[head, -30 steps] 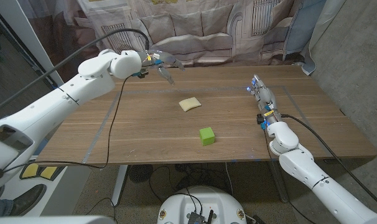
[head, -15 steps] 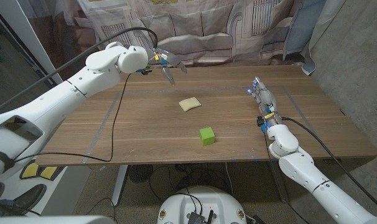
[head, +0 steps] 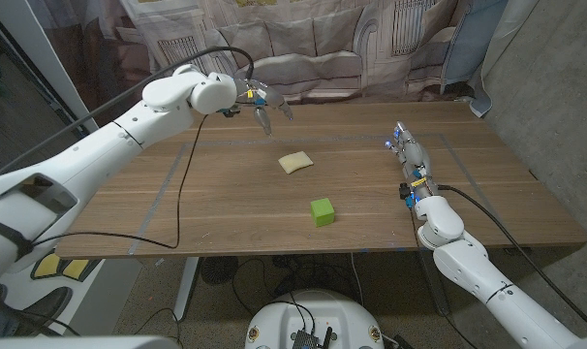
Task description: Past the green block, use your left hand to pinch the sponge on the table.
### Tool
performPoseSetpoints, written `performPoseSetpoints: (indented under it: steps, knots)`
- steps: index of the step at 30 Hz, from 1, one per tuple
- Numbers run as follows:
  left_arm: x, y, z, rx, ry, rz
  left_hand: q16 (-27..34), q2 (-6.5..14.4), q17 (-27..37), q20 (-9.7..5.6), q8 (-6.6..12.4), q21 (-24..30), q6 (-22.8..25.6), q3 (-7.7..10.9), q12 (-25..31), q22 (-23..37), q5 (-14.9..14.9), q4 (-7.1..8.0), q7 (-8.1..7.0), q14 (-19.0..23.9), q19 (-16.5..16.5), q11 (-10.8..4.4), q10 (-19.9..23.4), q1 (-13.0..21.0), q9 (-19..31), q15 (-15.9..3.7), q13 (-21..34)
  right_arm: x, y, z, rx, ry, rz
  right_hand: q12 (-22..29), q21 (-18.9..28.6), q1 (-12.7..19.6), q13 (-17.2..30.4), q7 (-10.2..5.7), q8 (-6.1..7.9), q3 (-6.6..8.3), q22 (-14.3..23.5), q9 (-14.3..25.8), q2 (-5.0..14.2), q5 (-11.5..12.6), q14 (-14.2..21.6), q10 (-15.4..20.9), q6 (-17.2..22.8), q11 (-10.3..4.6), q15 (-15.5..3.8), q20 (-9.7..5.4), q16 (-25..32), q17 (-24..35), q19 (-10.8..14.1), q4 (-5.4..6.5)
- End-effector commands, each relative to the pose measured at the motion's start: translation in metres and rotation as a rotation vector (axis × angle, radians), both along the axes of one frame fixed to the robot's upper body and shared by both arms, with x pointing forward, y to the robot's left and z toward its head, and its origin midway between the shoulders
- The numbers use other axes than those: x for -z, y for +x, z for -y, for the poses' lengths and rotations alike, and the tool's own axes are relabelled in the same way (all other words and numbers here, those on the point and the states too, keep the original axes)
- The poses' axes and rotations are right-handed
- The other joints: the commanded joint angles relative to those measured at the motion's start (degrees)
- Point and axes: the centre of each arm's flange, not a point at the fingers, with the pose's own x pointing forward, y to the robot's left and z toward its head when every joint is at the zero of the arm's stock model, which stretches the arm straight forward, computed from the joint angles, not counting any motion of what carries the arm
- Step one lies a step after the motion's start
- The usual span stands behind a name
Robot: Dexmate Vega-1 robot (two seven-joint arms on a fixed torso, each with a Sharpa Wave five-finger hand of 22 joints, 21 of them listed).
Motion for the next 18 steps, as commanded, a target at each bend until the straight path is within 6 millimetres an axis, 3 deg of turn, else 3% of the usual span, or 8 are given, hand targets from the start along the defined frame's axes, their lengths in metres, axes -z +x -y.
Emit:
performPoseSetpoints:
  steps: [1, 18]
  knots:
    - [0.004, 0.013, 0.005, 0.009, 0.055, -0.015, -0.3, 0.2, 0.2, 0.03, -0.35, 0.0, -1.6, -0.53, -0.4, 0.2, 0.2, 0.25, 0.28, -0.8, -0.2, 0.10, -1.1, 0.2, 0.2, -5.58, 0.1, 0.004, -0.001, -0.004, 0.006, 0.012, -0.011, 0.0, -0.1, 0.5, 0.2, -0.11, 0.22, -0.06, 0.2, 0.1, -0.02, 0.2, 0.5, 0.4, 0.5, -0.15, -0.01, 0.08, 0.1, -0.1, 0.7, -0.12]
    - [0.017, 0.031, 0.016, 0.047, 0.155, 0.019, -0.2, 0.2, 0.2, -0.26, -0.17, -0.1, -3.5, -1.29, -0.4, 0.2, 0.2, 0.71, 0.01, -1.7, -0.4, -0.41, -2.1, -0.2, 0.2, -5.45, 0.1, 0.006, -0.001, -0.007, 0.018, 0.025, -0.011, -0.2, -0.2, 0.5, 0.2, -0.13, 0.08, -0.07, 0.2, 0.1, 0.09, 0.2, 0.5, 0.5, 0.5, -0.17, 0.16, 0.18, 0.1, -0.1, 0.8, -0.07]
